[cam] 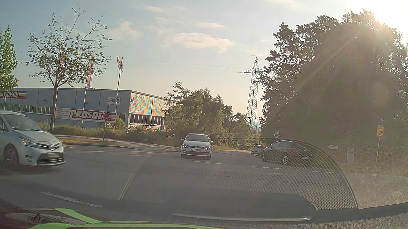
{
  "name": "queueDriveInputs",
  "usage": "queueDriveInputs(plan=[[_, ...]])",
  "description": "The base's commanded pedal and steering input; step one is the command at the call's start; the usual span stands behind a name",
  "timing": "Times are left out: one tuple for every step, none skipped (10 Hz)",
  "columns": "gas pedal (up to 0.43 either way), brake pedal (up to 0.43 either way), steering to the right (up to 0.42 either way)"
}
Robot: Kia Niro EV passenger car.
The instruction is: Follow the waypoints while adhering to traffic rules and regulations
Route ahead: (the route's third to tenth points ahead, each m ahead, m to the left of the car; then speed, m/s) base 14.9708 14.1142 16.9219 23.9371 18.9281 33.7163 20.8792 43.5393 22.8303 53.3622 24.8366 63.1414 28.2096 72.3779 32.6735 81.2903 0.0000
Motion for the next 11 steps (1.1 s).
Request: queueDriveInputs(plan=[[0.0,0.287,-0.081],[0.0,0.287,-0.081],[0.0,0.293,-0.081],[0.0,0.293,-0.08],[0.0,0.287,-0.081],[0.0,0.293,-0.081],[0.0,0.293,-0.081],[0.0,0.293,-0.081],[0.0,0.293,-0.08],[0.0,0.293,-0.081],[0.0,0.293,-0.081]])
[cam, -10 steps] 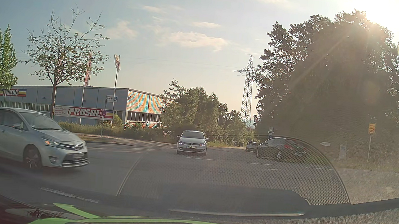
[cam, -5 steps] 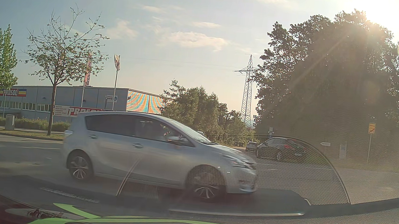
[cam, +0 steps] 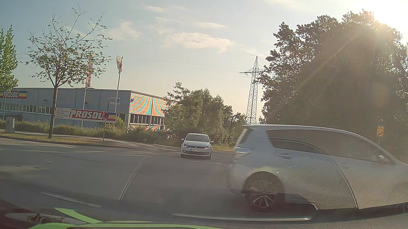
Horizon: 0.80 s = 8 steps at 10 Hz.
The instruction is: Follow the waypoints while adhering to traffic rules and regulations
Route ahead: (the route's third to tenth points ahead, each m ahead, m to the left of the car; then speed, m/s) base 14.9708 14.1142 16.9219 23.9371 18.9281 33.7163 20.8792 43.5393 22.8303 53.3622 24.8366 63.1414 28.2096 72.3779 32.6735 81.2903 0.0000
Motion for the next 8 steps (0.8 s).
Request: queueDriveInputs(plan=[[0.0,0.293,-0.08],[0.0,0.293,-0.08],[0.0,0.299,-0.081],[0.0,0.299,-0.081],[0.0,0.299,-0.081],[0.0,0.299,-0.081],[0.0,0.299,-0.081],[0.0,0.299,-0.081]])
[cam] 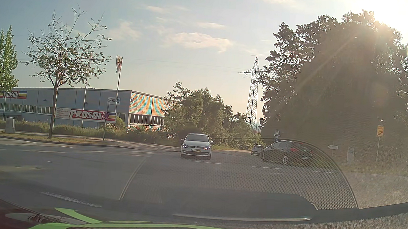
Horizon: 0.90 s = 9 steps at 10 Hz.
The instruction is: Follow the waypoints while adhering to traffic rules and regulations
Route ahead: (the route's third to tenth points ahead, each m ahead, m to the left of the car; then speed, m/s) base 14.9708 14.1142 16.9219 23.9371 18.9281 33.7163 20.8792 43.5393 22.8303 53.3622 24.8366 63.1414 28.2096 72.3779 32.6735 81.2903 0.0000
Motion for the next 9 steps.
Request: queueDriveInputs(plan=[[0.0,0.299,-0.081],[0.0,0.299,-0.08],[0.0,0.299,-0.081],[0.0,0.299,-0.081],[0.0,0.299,-0.08],[0.0,0.305,-0.081],[0.0,0.305,-0.081],[0.0,0.305,-0.081],[0.0,0.299,-0.081]])
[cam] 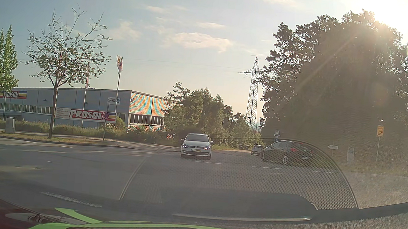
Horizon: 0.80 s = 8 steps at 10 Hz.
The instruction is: Follow the waypoints while adhering to traffic rules and regulations
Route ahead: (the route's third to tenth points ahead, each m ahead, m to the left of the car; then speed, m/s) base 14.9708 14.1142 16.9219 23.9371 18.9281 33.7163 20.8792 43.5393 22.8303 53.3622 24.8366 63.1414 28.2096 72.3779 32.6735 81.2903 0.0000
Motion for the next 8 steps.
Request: queueDriveInputs(plan=[[0.0,0.305,-0.08],[0.0,0.305,-0.08],[0.0,0.305,-0.081],[0.0,0.305,-0.081],[0.0,0.305,-0.081],[0.0,0.305,-0.081],[0.0,0.305,-0.081],[0.0,0.305,-0.081]])
